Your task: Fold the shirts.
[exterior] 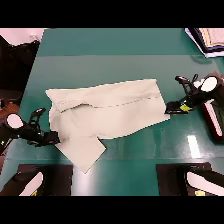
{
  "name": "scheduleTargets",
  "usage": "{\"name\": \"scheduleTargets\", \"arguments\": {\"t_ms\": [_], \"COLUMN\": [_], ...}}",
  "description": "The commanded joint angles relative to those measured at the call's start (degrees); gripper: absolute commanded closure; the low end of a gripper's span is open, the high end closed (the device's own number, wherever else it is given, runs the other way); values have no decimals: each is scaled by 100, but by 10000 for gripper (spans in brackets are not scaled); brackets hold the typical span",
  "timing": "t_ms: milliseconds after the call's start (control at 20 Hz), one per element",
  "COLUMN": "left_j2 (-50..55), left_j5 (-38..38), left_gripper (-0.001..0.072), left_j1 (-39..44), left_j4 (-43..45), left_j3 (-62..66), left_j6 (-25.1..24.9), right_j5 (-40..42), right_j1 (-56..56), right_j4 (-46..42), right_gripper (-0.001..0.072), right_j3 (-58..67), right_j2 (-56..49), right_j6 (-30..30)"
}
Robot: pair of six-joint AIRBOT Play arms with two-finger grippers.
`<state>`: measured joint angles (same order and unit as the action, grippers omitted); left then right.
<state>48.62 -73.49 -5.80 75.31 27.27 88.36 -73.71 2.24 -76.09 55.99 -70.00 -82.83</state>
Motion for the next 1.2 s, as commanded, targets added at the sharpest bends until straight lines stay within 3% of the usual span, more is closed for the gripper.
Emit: {"name": "scheduleTargets", "arguments": {"t_ms": [0,150,300,350,450,500,800,1150], "left_j2": [-4,-4,-4,-4,-4,-4,-4,-4], "left_j5": [286,387,398,393,382,380,-111,-155], "left_gripper": [193,195,534,581,594,678,678,677], "left_j1": [0,0,0,0,0,0,0,0], "left_j4": [-79,-181,-236,-236,-236,-236,-229,-232], "left_j3": [-138,-138,-138,-138,-138,-136,745,1207], "left_j6": [151,175,168,168,168,122,-140,-136], "right_j5": [70,37,9,0,-20,-33,-299,-107], "right_j1": [2,2,2,2,2,2,474,597], "right_j4": [0,-2,0,-2,-4,-31,20,828], "right_gripper": [268,268,268,268,269,268,268,268], "right_j3": [-61,-61,-61,-61,-61,-63,-74,-72], "right_j2": [175,186,188,188,186,186,-160,-988], "right_j6": [-2,-2,-2,-2,-2,-2,-2,-2]}}
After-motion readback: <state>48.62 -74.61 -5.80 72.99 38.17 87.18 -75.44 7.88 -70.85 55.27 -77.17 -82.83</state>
